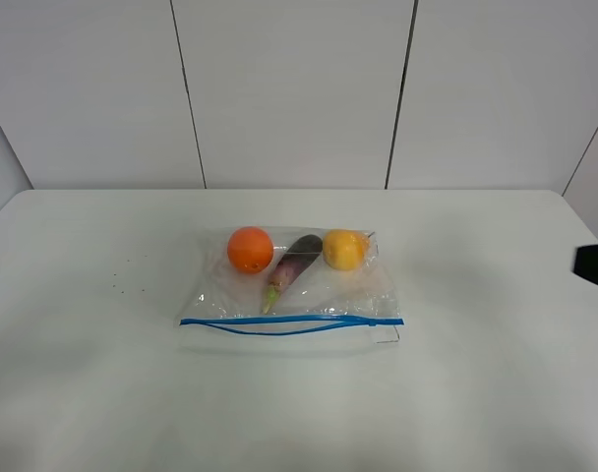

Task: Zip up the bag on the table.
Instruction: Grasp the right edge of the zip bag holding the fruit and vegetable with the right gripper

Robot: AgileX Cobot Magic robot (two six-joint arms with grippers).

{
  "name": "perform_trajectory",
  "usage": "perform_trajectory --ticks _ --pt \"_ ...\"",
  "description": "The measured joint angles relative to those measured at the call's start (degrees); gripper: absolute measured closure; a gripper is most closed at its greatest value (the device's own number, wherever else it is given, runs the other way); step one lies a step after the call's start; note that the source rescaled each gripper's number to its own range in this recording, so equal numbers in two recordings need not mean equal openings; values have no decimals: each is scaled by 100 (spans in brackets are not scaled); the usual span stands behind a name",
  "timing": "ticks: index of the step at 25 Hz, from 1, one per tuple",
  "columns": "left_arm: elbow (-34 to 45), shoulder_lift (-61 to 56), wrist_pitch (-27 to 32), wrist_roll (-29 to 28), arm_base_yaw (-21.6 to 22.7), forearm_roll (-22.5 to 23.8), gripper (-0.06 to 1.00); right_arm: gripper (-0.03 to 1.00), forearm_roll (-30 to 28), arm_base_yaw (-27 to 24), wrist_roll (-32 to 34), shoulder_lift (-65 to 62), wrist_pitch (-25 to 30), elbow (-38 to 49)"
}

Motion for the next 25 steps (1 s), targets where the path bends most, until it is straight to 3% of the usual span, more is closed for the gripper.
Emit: perform_trajectory --ticks 3,10,14,18,21,25 --pt "0 0 0 0 0 0 -6 -3 865 0 -1089 1173 -362 -216" --pt "0 0 0 0 0 0 -6 -3 2242 -68 -2852 3862 -515 -817" --pt "0 0 0 0 0 0 -6 -3 3425 -506 -4209 5203 314 -1108" --pt "0 0 0 0 0 0 -6 -3 4505 -1079 -5407 6430 1512 -1336" --pt "0 0 0 0 0 0 -6 -3 4864 -1256 -5803 7119 2296 -1654" --pt "0 0 0 0 0 0 -6 -3 4988 -1264 -5905 7533 2439 -1883"
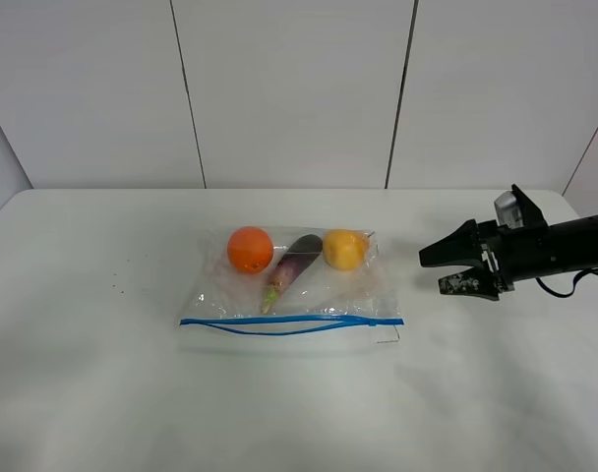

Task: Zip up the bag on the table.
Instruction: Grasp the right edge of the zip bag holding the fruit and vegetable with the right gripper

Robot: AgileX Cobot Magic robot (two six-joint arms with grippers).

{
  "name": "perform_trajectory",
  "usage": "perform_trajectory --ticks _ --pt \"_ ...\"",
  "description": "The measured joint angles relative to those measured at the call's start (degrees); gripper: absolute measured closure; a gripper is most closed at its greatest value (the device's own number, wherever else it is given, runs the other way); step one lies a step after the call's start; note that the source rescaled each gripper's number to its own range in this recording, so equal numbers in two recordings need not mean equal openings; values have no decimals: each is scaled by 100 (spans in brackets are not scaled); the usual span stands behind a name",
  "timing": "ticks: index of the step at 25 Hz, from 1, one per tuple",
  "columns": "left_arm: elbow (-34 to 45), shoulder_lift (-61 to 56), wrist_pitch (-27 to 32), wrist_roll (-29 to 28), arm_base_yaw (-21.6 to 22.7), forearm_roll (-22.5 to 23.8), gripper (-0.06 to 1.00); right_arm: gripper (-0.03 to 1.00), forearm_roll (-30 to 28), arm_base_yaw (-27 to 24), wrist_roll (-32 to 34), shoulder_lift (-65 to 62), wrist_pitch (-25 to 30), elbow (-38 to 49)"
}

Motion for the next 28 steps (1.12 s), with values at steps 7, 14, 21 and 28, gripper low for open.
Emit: perform_trajectory --ticks 7,14,21,28 --pt "0 0 0 0 0 0 -6 -3 -212 0 -11 51 -381 -41" --pt "0 0 0 0 0 0 -6 -3 -82 0 -1 672 -115 -143" --pt "0 0 0 0 0 0 -6 -3 114 255 -127 837 -1 -143" --pt "0 0 0 0 0 0 -6 -3 253 783 -235 837 -174 -143"
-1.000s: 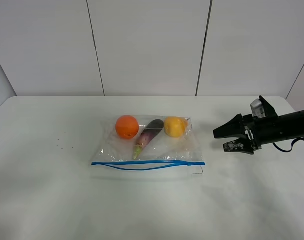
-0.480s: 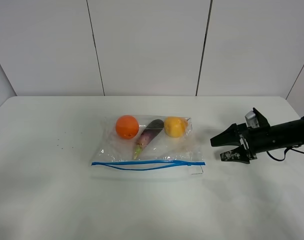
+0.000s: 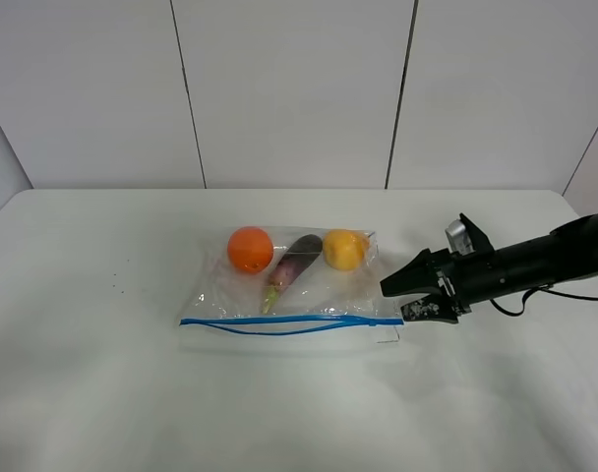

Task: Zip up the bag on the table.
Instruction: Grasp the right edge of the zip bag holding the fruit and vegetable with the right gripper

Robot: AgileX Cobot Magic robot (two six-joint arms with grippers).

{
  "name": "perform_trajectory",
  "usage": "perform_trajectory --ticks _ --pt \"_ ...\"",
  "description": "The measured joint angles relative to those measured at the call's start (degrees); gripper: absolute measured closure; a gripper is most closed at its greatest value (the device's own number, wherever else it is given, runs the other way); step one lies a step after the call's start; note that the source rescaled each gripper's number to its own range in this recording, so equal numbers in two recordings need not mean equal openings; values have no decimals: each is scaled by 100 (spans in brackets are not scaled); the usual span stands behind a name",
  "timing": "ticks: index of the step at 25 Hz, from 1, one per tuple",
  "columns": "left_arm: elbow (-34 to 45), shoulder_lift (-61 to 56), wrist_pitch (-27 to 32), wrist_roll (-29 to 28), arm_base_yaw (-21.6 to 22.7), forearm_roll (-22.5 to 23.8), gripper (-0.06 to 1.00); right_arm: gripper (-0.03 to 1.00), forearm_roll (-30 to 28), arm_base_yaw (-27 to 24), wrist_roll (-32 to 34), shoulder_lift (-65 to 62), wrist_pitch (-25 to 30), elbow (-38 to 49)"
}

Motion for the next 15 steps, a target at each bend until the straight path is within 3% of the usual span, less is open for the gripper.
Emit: perform_trajectory --ticks 15 --pt "0 0 0 0 0 0 -6 -3 453 236 -33 488 -73 -17"
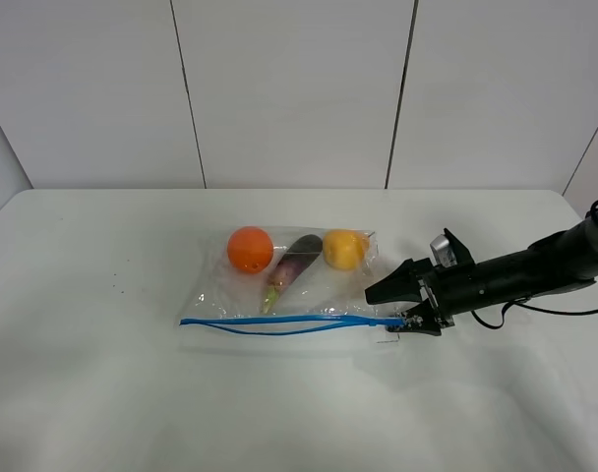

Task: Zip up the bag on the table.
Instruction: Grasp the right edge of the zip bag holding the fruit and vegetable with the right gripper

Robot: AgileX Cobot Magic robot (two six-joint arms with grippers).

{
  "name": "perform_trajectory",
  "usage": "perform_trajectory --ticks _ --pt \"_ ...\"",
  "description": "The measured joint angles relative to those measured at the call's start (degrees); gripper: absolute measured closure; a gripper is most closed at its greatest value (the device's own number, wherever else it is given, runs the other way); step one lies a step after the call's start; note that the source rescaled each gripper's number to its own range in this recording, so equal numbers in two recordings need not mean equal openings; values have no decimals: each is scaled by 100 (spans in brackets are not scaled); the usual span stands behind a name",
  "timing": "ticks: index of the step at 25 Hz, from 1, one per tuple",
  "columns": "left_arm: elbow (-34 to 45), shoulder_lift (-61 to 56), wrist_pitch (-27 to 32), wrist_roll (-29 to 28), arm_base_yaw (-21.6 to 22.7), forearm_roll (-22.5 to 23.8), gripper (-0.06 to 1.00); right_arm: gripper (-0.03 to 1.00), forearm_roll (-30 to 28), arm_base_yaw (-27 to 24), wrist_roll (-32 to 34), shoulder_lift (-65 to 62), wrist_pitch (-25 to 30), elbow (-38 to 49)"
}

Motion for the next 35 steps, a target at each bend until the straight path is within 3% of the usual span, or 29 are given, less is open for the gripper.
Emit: perform_trajectory --ticks 24,35 --pt "0 0 0 0 0 0 -6 -3 549 226 -258 0 -23 -18" --pt "0 0 0 0 0 0 -6 28 549 226 -258 0 -13 -18"
